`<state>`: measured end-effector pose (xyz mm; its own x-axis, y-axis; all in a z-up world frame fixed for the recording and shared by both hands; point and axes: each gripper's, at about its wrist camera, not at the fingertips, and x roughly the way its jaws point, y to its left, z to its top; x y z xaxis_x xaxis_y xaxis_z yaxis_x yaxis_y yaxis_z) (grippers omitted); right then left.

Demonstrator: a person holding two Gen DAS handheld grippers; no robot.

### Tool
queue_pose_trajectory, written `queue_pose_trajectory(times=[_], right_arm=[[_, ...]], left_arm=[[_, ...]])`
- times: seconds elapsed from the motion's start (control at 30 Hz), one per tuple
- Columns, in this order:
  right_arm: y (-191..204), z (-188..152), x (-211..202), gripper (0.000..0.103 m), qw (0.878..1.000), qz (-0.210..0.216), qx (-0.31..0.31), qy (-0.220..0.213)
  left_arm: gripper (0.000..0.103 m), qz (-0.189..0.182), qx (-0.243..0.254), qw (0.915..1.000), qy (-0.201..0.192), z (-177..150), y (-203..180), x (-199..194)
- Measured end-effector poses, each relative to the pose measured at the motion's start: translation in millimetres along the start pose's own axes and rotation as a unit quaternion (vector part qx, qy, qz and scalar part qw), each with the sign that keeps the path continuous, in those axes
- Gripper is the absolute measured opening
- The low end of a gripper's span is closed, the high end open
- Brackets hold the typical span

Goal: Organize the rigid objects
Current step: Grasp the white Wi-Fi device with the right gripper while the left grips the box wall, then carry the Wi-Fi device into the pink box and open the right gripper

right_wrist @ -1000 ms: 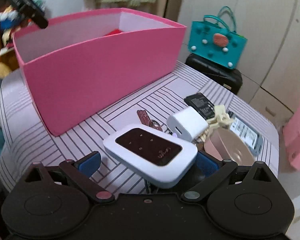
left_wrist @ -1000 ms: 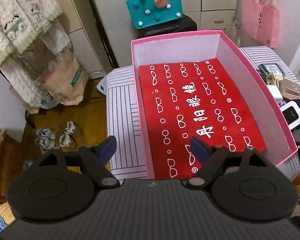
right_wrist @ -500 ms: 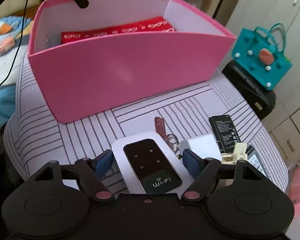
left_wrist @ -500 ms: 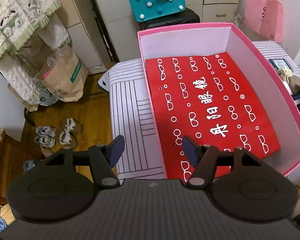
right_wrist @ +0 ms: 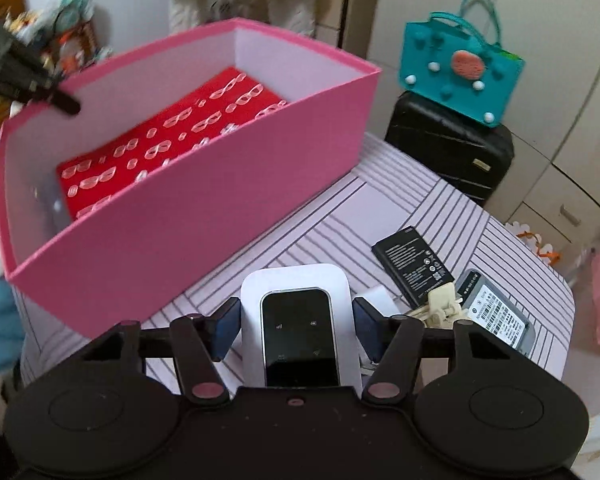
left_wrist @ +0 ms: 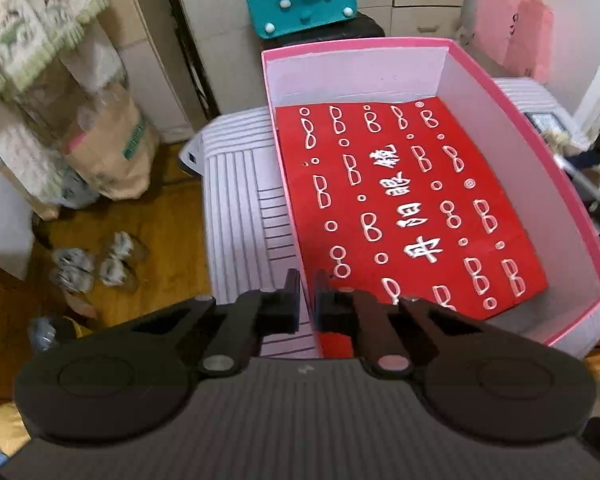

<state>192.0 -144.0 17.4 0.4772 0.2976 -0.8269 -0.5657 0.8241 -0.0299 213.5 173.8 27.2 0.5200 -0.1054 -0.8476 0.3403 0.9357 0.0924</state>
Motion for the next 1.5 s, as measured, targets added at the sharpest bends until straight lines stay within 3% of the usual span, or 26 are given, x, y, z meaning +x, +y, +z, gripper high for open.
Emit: queue_pose_trajectory(times=[0.1, 0.43, 0.6, 0.87, 0.97, 1.07, 1.17, 1.3, 1.5], right_arm=[[1, 4, -8, 0.065, 1.0, -0.001, 0.007, -0.018], [-8, 8, -8, 0.065, 0.997, 0.013, 0.044, -0.055], [-13, 9, -14, 0.065, 0.995, 0.011, 0.067, -0.07], [-18, 41, -50, 0.065, 0.992, 0.016, 0.079, -0.095], [-11, 64, -72, 0.065, 0.99, 0.036, 0.073, -0.119], [0, 91, -81, 0.065, 0.986, 0.09, 0.068, -0.125], [17, 123, -64, 0.065, 0.983, 0.15, 0.053, -0.095], [34, 159, 0, 0.065, 0.978, 0.198, 0.067, -0.004], [42, 170, 111, 0.065, 0.949, 0.242, 0.165, 0.114]], left_arm=[[0.006, 0.008, 0.008, 0.9999, 0.0, 0, -5, -1], [0.006, -0.008, -0.04, 0.9992, 0.003, -2, 5, 5], [0.006, -0.015, -0.039, 0.9991, 0.008, -1, 7, 4], [0.007, -0.025, -0.024, 0.9992, 0.018, 3, 9, 5], [0.007, -0.03, -0.021, 0.999, 0.026, 6, 10, 6], [0.007, -0.038, -0.028, 0.9985, 0.029, 8, 13, 8], [0.007, -0.043, -0.037, 0.9978, 0.033, 9, 16, 9], [0.007, -0.045, -0.036, 0.9978, 0.034, 8, 17, 9], [0.007, -0.048, -0.042, 0.9974, 0.035, 7, 16, 8]])
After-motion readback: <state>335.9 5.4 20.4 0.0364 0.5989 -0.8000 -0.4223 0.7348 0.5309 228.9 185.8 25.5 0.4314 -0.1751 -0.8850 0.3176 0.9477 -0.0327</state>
